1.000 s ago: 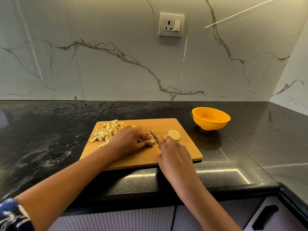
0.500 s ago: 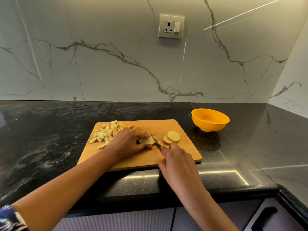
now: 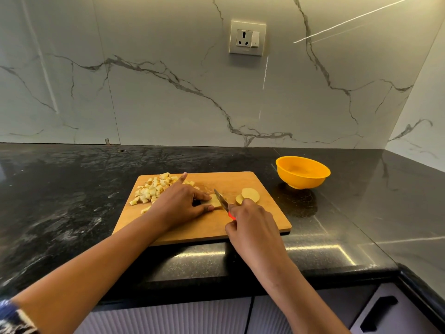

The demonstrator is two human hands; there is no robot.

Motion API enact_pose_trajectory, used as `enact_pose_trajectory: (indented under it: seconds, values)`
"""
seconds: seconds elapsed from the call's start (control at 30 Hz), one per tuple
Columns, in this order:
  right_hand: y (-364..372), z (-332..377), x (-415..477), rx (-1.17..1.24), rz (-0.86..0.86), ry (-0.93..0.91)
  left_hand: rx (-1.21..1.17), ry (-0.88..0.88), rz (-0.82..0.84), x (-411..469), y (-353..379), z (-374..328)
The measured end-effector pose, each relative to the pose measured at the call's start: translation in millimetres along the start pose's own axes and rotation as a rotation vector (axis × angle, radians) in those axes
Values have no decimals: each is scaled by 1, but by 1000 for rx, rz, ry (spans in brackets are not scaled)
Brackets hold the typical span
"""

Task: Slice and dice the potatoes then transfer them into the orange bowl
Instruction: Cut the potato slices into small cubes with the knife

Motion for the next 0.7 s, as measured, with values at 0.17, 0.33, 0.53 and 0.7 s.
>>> enact_pose_trajectory:
  seconds: [0.17,0.33,0.53,0.7]
  values:
    - [2,4,1,-54,30,-11,14,10,-32,2,-2,-1]
    - [16,18,11,-101,80,-33,18,47,-74,2,-6,-5]
    - [14,12,-10,-77,70,-40,24,22,-50,2,-3,-1]
    - [4,2,-17,-17,20,-40,45,41,-41,1,-2,-6]
Point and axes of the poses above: each hand's wrist, its own x-axis towards the middle knuckle, its own y-axis out of the palm, z = x × y, the point moved 10 cm from there along x, towards the middle knuckle, and after that the axes turned 8 degrees about -x, right-handed, at the moved point
